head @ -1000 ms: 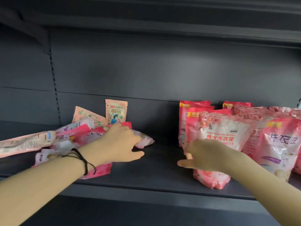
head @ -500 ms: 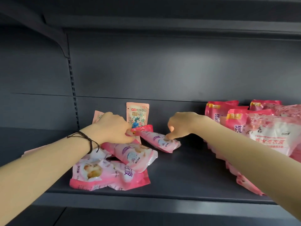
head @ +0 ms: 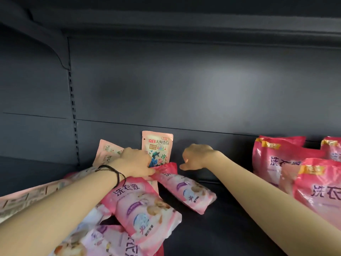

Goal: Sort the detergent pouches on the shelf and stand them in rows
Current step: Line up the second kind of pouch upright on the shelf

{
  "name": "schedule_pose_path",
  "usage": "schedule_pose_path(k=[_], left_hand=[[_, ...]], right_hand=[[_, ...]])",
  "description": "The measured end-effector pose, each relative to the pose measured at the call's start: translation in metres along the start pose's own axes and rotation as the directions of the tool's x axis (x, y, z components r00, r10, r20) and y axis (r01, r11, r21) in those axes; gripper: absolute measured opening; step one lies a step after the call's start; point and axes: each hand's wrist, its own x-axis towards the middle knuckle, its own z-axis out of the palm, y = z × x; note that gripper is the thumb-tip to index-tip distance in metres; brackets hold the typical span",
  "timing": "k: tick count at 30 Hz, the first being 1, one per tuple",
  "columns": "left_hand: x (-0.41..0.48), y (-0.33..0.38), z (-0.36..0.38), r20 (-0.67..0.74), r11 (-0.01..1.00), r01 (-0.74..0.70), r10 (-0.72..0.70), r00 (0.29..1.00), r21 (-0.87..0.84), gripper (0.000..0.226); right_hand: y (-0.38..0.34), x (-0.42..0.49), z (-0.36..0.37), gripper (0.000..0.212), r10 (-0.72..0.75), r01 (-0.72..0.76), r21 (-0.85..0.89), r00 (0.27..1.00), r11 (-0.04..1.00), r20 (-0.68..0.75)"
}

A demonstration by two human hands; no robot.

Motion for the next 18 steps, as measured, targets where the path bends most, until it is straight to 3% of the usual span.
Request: schedule_pose_path(k=[3, 7, 9, 12, 15, 18], left_hand=[[0.016, 0.002, 0.015, 0.063, 0.97, 0.059, -0.045, 0.997, -0.237, 0.043], [0.029, 0.006, 0.032, 0.061, 0.833, 0.078, -0.053, 0.997, -0.548, 0.022], [0.032, 0.007, 0.035, 0.034, 0.803, 0.051, -0.039, 0.999, -0.594, 0.01], [0.033, 0.006, 0.035, -0.081, 0.767, -0.046, -0.007, 0.997, -0.639, 0.024], [0.033, 0.004, 0.023, -0.224, 0.722, -0.174, 0.027, 0.974, -0.669, 0.017], [0.034, 0.007, 0.002, -0.367, 0.648, -0.295, 0.027, 0.93, -0.702, 0.007]], right_hand=[[0.0, 0.022, 0.017, 0.05, 0.012, -0.013, 0.176, 1.0, 0.984, 0.006], [0.002, 0.038, 0.038, 0.051, 0.06, -0.058, 0.356, 0.998, 0.933, 0.004], [0.005, 0.042, 0.047, 0.052, 0.099, -0.094, 0.433, 0.995, 0.896, 0.009], [0.013, 0.043, 0.058, 0.056, 0.176, -0.157, 0.574, 0.984, 0.803, 0.023], [0.023, 0.039, 0.069, 0.047, 0.224, -0.208, 0.812, 0.97, 0.545, 0.099], [0.025, 0.029, 0.077, 0.036, 0.124, -0.186, 0.98, 0.977, 0.068, 0.176]])
